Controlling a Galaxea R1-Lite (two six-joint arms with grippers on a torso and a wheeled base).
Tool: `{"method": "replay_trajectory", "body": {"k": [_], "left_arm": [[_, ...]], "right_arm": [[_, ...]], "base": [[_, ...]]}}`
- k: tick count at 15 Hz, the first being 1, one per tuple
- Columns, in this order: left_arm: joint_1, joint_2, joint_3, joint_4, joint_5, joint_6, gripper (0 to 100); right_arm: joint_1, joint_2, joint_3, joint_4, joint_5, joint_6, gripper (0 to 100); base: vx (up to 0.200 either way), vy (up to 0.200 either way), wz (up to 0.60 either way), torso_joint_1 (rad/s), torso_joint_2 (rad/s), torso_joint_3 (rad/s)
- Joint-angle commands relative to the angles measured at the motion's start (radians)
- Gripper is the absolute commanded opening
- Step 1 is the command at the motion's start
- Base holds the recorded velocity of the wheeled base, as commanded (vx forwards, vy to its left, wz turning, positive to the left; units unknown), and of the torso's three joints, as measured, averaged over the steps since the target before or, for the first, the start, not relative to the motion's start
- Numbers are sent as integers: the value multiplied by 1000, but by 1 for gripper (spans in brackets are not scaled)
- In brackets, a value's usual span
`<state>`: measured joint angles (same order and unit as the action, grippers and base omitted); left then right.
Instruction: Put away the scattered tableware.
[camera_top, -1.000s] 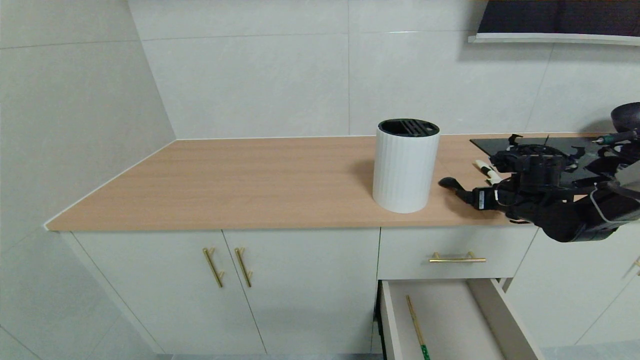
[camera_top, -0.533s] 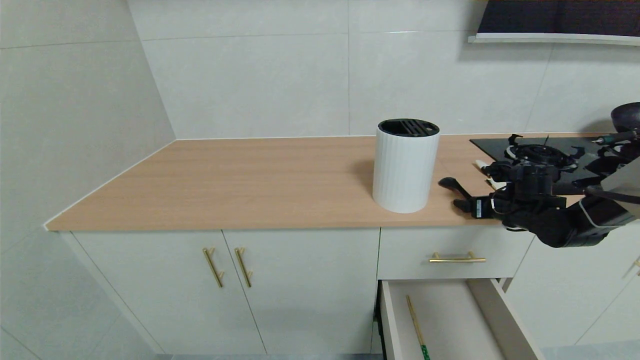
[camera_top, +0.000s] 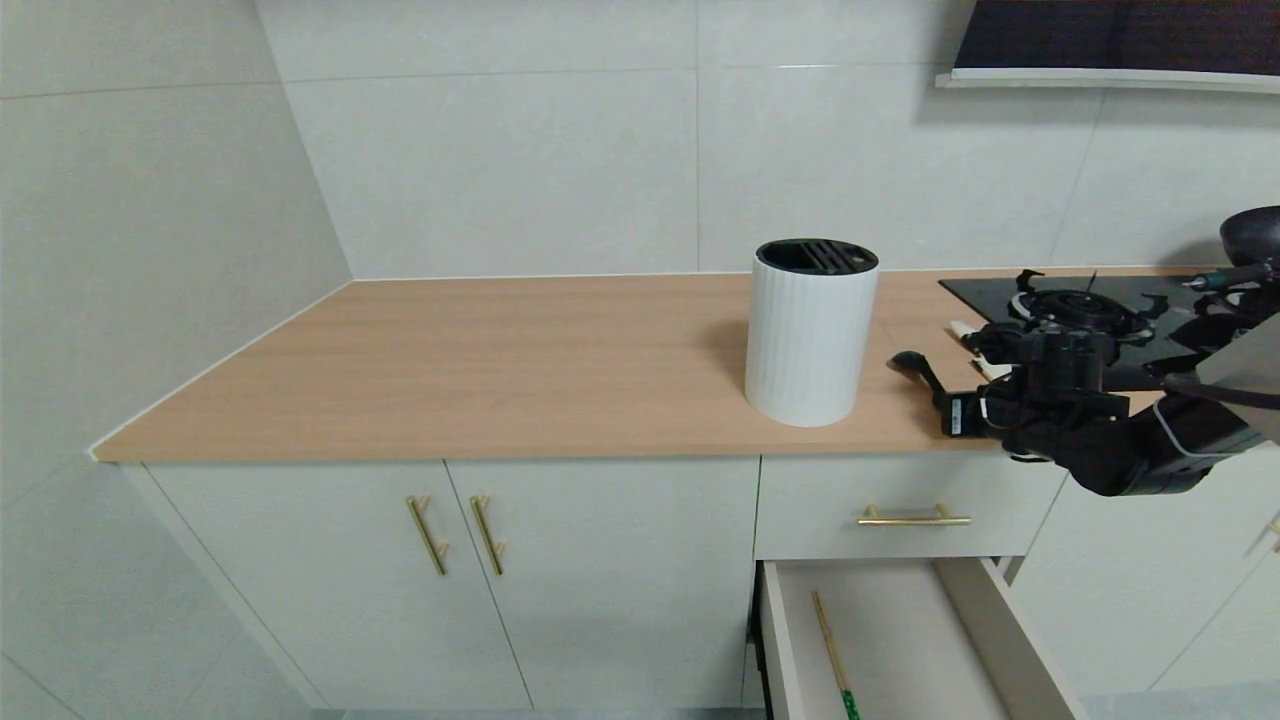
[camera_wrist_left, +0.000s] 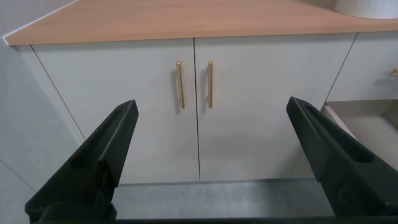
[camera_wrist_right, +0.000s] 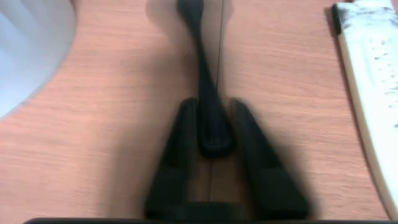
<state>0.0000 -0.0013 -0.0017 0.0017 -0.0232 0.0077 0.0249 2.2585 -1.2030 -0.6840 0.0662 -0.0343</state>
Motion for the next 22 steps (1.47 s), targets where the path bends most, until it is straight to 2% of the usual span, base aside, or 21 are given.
{"method": "replay_trajectory", "body": {"k": [1, 6, 9, 14, 22], "left_arm": [[-2, 1, 0, 0, 0, 0, 100], [-2, 1, 0, 0, 0, 0, 100], [0, 1, 0, 0, 0, 0, 100], [0, 1, 0, 0, -1, 0, 100], [0, 1, 0, 0, -1, 0, 100]], "right_arm": [[0, 4, 2, 6, 0, -1, 0], [1, -24, 25, 6, -40, -1, 0], [1, -169, 210, 6, -60, 27, 0], [17, -343, 444, 9, -54, 74, 0], [35, -577, 672, 14, -48, 102, 0]], "base": [[0, 0, 0, 0, 0, 0], [0, 0, 0, 0, 0, 0], [0, 0, 0, 0, 0, 0], [0, 0, 0, 0, 0, 0], [0, 0, 0, 0, 0, 0]]}}
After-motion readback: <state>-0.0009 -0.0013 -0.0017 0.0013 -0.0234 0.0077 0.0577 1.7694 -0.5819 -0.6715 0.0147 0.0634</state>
